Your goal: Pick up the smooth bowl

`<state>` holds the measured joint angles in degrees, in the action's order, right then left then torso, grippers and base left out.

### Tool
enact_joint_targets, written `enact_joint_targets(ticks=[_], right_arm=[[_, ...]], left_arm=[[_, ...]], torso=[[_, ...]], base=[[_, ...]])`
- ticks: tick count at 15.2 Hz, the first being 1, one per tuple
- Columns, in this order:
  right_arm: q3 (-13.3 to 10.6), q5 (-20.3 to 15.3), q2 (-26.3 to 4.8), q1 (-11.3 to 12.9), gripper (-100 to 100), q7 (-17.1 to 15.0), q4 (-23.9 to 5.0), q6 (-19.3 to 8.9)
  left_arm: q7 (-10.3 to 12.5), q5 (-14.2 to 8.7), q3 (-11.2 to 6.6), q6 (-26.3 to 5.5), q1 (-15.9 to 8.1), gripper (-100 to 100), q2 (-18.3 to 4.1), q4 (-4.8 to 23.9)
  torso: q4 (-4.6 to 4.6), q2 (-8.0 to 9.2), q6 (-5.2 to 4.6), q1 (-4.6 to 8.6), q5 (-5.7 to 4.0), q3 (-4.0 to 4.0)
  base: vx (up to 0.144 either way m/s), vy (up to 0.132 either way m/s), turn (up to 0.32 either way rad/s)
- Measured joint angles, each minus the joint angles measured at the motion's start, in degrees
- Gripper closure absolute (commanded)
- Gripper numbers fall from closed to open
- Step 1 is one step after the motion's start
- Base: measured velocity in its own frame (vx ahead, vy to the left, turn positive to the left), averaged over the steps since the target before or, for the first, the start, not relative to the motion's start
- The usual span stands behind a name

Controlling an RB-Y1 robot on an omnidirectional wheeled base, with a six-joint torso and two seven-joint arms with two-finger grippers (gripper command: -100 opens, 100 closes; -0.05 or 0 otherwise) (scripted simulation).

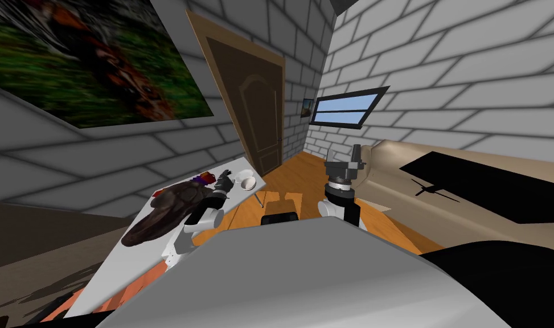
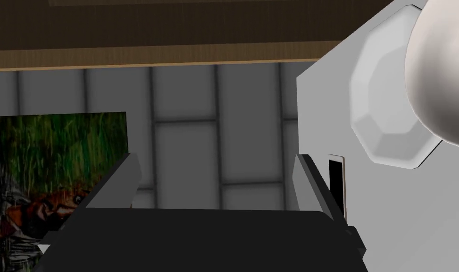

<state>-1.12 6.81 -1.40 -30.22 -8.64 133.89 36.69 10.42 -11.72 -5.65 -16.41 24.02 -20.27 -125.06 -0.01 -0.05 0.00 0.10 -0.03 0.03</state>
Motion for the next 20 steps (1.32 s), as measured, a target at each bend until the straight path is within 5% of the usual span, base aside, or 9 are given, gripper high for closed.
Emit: enact_joint_targets(ticks=[20], right_arm=[[0.0, 0.0, 0.0, 0.0, 0, 0.0, 0.0, 0.0]], left_arm=[[4.4, -6.1, -3.24, -23.0, -2.2, -100, -3.7, 3.4]], torso=[[-0.01, -0.05, 0.0, 0.01, 0.0, 0.03]], base=[[0.022, -0.03, -0.012]])
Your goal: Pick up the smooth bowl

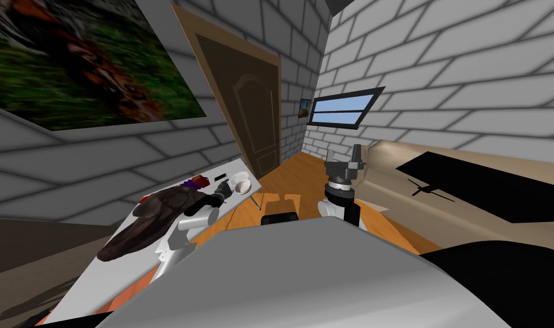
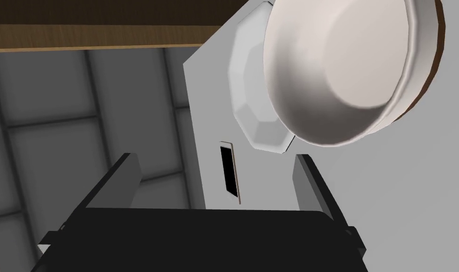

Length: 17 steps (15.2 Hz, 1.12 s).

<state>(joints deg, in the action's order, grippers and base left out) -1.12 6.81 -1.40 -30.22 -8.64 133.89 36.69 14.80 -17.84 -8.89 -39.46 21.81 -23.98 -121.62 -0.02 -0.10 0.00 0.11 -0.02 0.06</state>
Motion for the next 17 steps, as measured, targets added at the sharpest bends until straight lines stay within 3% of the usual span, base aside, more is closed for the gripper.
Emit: enact_joint_targets(ticks=[17], right_arm=[[0.0, 0.0, 0.0, 0.0, 0, 0.0, 0.0, 0.0]], left_arm=[[3.3, -5.0, -2.67, -18.3, -2.2, -100, -2.0, 2.9]], torso=[[-0.01, -0.07, 0.0, 0.02, 0.0, 0.04]], base=[[0.03, -0.027, -0.015]])
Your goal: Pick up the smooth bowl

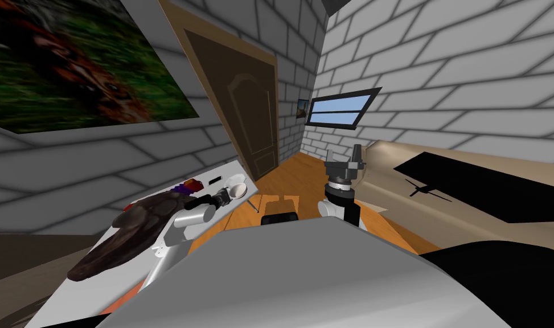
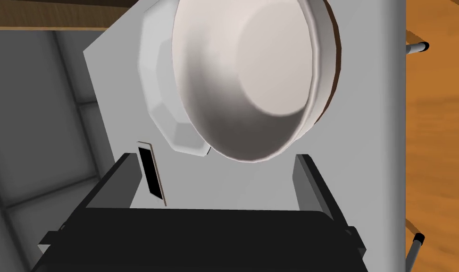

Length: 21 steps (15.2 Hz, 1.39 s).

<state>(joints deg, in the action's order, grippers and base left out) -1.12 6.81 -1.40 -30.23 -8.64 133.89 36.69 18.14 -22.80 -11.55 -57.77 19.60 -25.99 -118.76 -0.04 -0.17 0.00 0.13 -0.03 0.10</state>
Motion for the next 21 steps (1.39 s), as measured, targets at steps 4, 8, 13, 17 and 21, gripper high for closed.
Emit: enact_joint_targets(ticks=[4, 8, 13, 17, 21], right_arm=[[0.0, 0.0, 0.0, 0.0, 0, 0.0, 0.0, 0.0], [0.0, 0.0, 0.0, 0.0, 0, 0.0, 0.0, 0.0], [0.0, 0.0, 0.0, 0.0, 0, 0.0, 0.0, 0.0], [0.0, 0.0, 0.0, 0.0, 0, 0.0, 0.0, 0.0], [0.0, 0.0, 0.0, 0.0, 0, 0.0, 0.0, 0.0]], left_arm=[[0.9, -0.9, -0.51, -4.6, -0.3, -100, -0.2, 0.3], [1.9, -1.9, -1.03, -9.4, -1.1, -100, -0.4, 1.0], [2.7, -3.3, -1.78, -14.8, -1.6, -100, -0.7, 1.8], [3.6, -4.6, -2.46, -19.4, -2.4, -100, -1.0, 2.9], [4.4, -5.6, -2.99, -23.8, -2.9, -100, -1.1, 3.2]], torso=[[0.0, 0.01, 0.0, 0.0, 0.0, 0.0], [0.0, -0.01, 0.0, -0.04, 0.0, 0.0], [0.0, 0.0, 0.01, -0.04, 0.0, 0.01], [-0.01, -0.05, 0.0, 0.01, -0.01, 0.03], [-0.01, -0.04, 0.0, -0.05, 0.01, 0.02]], base=[[0.041, -0.032, -0.019], [0.044, -0.023, -0.02], [0.042, -0.021, -0.016], [0.048, -0.029, -0.021], [0.049, -0.016, -0.021]])
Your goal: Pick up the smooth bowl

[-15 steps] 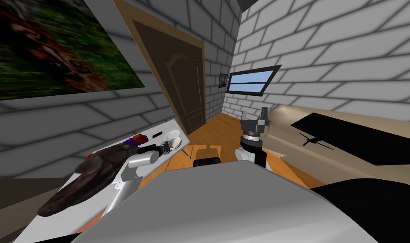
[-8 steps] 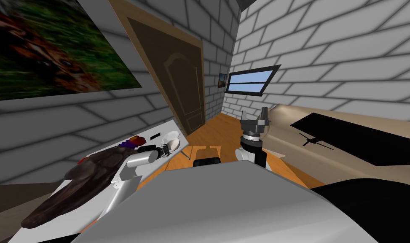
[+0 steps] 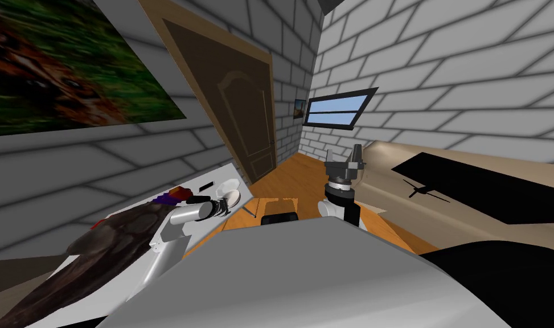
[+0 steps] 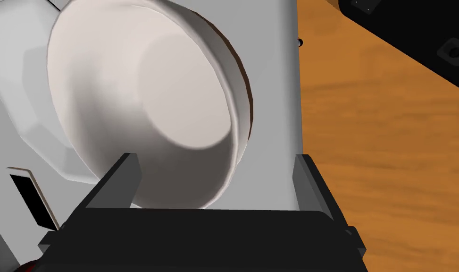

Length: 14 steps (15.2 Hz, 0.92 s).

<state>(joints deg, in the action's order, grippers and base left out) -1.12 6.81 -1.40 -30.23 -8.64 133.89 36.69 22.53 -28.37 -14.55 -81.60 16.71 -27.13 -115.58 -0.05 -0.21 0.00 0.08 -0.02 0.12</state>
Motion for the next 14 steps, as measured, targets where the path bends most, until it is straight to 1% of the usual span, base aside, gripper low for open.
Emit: enact_joint_targets(ticks=[3, 9, 11, 14], right_arm=[[0.0, 0.0, 0.0, 0.0, 0, 0.0, 0.0, 0.0], [0.0, 0.0, 0.0, 0.0, 0, 0.0, 0.0, 0.0], [0.0, 0.0, 0.0, 0.0, 0, 0.0, 0.0, 0.0], [0.0, 0.0, 0.0, 0.0, 0, 0.0, 0.0, 0.0]], left_arm=[[0.5, -0.7, -0.38, -2.9, -0.4, -100, -0.1, 0.9], [1.5, -2.4, -1.32, -9.2, -1.1, -100, -0.3, 1.6], [1.5, -2.3, -1.25, -9.2, -1.3, -100, -0.2, 2.1], [0.7, -1.7, -0.84, -7.1, -1.6, -100, 0.3, 4.4]], torso=[[-0.01, -0.01, 0.0, 0.03, -0.01, 0.01], [0.0, 0.0, 0.0, 0.01, -0.01, 0.01], [0.02, 0.11, 0.0, -0.04, 0.01, -0.06], [0.05, 0.24, 0.01, -0.08, 0.02, -0.13]], base=[[0.051, -0.026, -0.021], [0.046, -0.017, -0.018], [0.002, -0.002, -0.013], [-0.013, 0.002, -0.015]])
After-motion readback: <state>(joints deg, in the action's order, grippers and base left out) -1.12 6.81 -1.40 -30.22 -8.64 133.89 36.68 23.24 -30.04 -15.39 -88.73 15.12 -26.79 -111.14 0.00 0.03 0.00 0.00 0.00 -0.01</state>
